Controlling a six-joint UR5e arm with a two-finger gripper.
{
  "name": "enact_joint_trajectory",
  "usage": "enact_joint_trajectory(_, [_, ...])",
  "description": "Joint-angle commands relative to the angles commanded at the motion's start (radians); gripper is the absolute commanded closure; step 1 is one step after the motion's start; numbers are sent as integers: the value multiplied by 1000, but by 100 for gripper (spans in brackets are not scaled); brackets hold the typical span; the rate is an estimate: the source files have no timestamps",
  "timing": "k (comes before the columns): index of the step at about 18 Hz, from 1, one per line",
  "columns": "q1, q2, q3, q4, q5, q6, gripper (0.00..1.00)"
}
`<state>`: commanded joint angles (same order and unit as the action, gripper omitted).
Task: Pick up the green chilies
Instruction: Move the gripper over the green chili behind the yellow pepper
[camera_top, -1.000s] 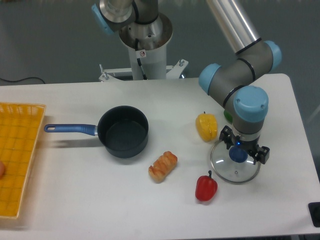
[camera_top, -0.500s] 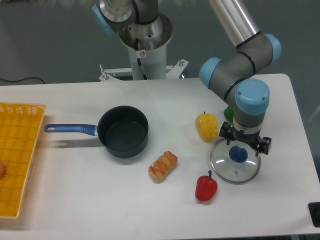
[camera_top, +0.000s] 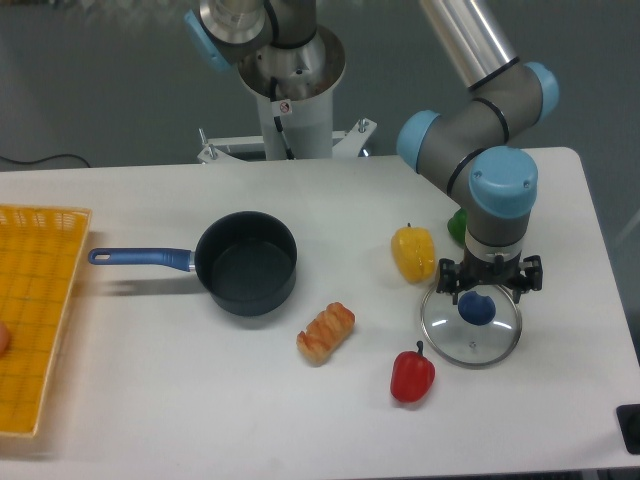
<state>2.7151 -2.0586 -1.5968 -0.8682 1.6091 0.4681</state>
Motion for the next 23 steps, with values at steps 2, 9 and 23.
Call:
enact_joint_trajectory(2, [8, 9, -15, -5, 5, -45, 0])
enact_joint_trajectory(9, [46, 57, -101, -12, 64, -103, 0])
enact_joint_trajectory(23, [92, 92, -150, -63, 60, -25, 0])
